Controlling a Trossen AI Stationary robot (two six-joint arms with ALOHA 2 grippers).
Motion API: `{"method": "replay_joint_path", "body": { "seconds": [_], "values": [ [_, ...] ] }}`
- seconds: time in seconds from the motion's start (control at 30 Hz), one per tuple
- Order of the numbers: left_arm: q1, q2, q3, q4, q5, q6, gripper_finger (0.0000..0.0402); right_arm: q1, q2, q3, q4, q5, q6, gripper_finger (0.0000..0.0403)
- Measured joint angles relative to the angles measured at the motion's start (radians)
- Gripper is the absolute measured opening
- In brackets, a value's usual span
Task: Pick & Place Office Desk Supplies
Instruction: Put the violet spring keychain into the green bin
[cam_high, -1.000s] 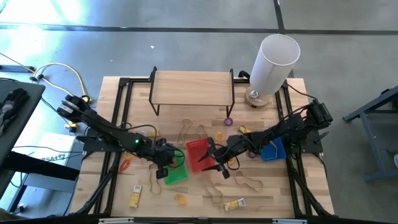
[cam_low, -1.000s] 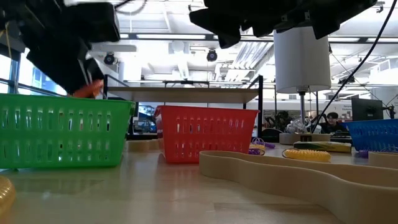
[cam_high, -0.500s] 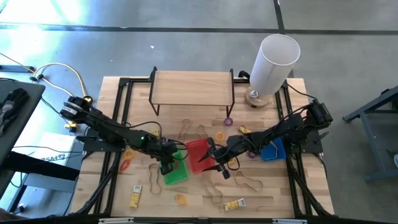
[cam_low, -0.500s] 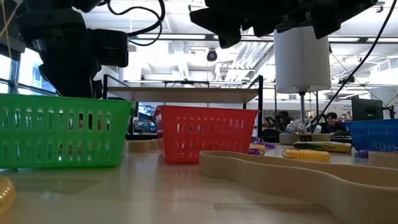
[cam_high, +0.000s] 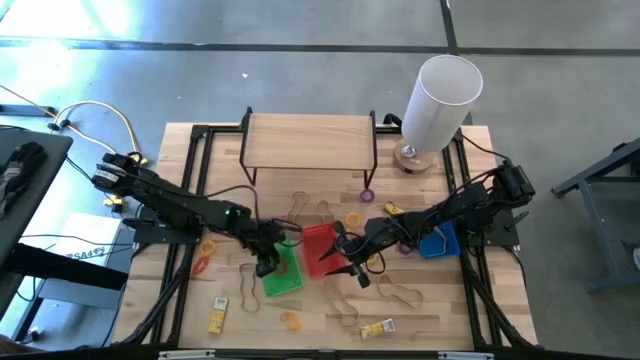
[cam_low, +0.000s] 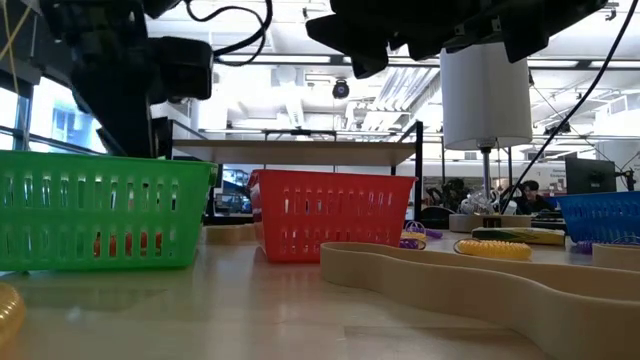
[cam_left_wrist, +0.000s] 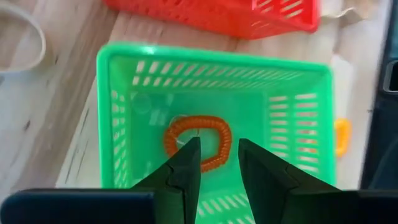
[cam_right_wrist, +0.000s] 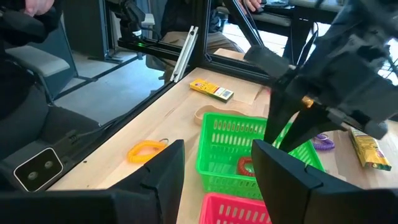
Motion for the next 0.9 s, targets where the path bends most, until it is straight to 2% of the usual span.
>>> {"method": "replay_joint_path", "body": {
  "seconds": [0.13, 0.33, 0.53, 0.7, 0.77, 0.9],
  "values": [
    [0.040, -0.051, 0.006, -0.058, 0.023, 0.035, 0.0104, 0.000, 0.000, 0.000, 0.000, 0.000, 0.000, 0.0174],
    [0.070, -0.125, 0.071, -0.300, 0.014, 0.038, 0.0104, 0.000, 0.000, 0.000, 0.000, 0.000, 0.000, 0.0174],
    [0.049, -0.131, 0.141, -0.546, -0.055, -0.006, 0.0104, 0.000, 0.000, 0.000, 0.000, 0.000, -0.005, 0.0174],
    [0.017, -0.131, 0.141, -0.684, -0.039, -0.049, 0.0104, 0.000, 0.000, 0.000, -0.001, 0.000, -0.008, 0.0174],
    [-0.002, -0.131, 0.138, -0.716, -0.046, -0.049, 0.0104, 0.000, 0.000, 0.000, -0.002, 0.000, -0.008, 0.0174],
    [-0.048, -0.131, 0.114, -0.730, -0.123, -0.021, 0.0104, 0.000, 0.000, 0.000, -0.007, 0.000, -0.008, 0.0174]
  ]
}}
